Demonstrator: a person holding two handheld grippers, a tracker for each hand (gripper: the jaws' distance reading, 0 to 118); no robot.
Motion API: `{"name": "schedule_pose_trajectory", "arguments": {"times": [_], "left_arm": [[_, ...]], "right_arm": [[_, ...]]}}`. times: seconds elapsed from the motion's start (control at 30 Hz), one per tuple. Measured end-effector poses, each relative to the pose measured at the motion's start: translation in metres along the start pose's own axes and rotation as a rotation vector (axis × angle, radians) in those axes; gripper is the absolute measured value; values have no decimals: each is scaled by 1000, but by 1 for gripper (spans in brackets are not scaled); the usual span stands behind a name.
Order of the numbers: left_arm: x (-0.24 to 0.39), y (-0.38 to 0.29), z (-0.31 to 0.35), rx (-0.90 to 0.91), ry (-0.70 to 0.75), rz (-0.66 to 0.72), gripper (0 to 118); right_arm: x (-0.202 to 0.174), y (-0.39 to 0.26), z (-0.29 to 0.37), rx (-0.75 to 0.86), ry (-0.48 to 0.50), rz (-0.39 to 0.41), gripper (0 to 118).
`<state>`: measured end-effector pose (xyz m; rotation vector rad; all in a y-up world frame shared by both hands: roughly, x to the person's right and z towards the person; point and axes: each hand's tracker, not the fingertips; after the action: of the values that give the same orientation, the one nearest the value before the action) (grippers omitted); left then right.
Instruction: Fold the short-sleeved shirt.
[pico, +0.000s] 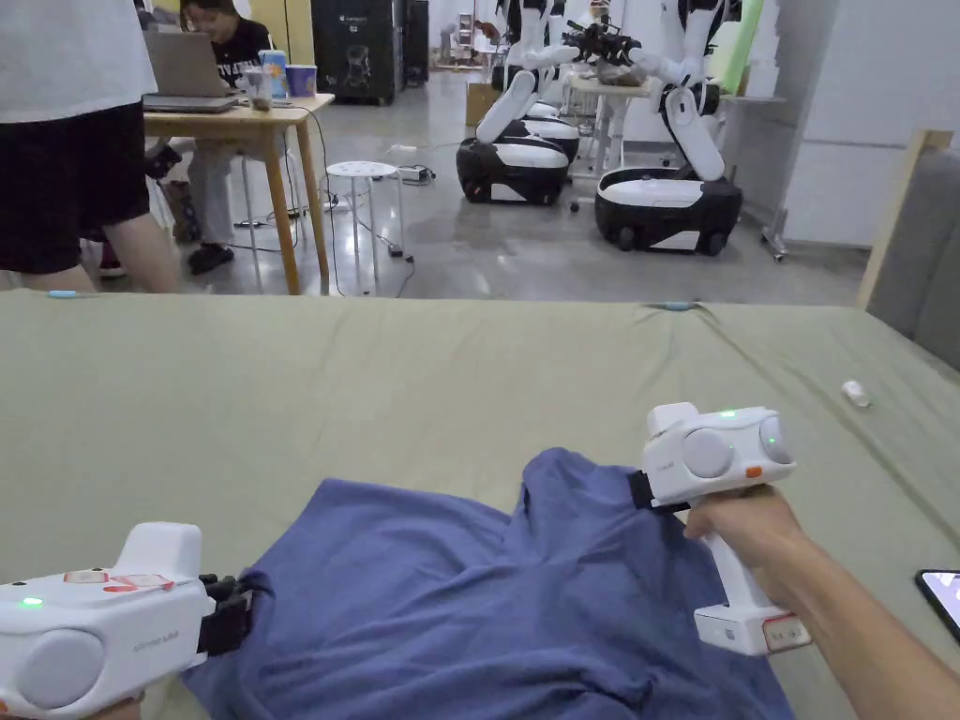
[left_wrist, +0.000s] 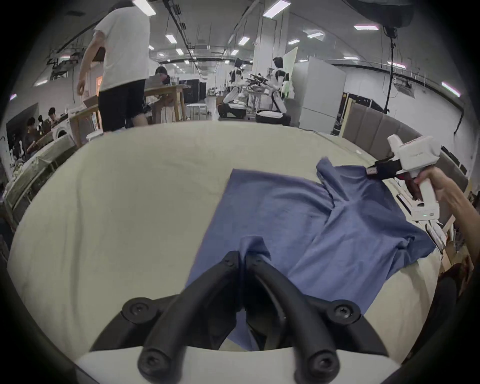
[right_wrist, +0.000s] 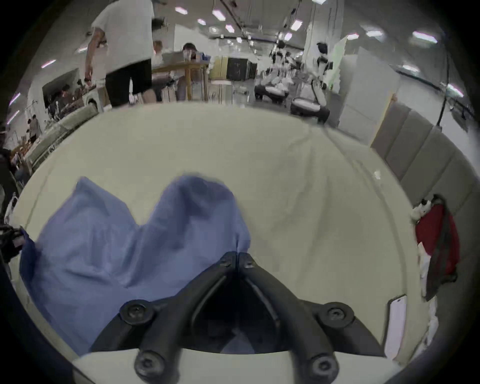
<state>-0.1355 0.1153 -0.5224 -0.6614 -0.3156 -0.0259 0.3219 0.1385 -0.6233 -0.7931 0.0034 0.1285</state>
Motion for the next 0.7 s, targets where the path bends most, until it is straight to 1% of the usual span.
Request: {"name": "schedule_pose_trajectory", "arguments": {"times": [0.07, 0.13, 0.2, 0.27, 0.37, 0.47, 0.53, 0.57, 0.63, 0.7], "left_arm": [[1, 22, 5, 44, 30, 6, 2], [3, 55, 12, 97, 65, -5, 2], [7, 94, 15, 135, 106, -33, 2], [10, 133, 19, 166, 113, -48, 2], [11, 198, 29, 258, 135, -75, 2], [15, 262, 42, 327, 159, -108, 2], [17, 299, 52, 363, 178, -98, 2], [16, 319, 57, 393, 194, -90, 2], [13, 353, 67, 423, 215, -68, 2], [9, 382, 74, 460, 238, -43, 2]], "right_arm": [[-3, 19, 28, 59, -11, 37, 1], [-5, 43, 58, 143, -45, 73, 1], [-10, 66, 85, 218, -117, 121, 1], [-11, 87, 104, 274, -180, 153, 1], [-9, 122, 134, 341, -281, 201, 1], [2, 166, 158, 428, -373, 217, 1], [11, 196, 179, 477, -419, 198, 1], [19, 215, 186, 504, -437, 174, 1], [32, 248, 209, 560, -445, 132, 1], [39, 273, 231, 601, -475, 123, 1]]}}
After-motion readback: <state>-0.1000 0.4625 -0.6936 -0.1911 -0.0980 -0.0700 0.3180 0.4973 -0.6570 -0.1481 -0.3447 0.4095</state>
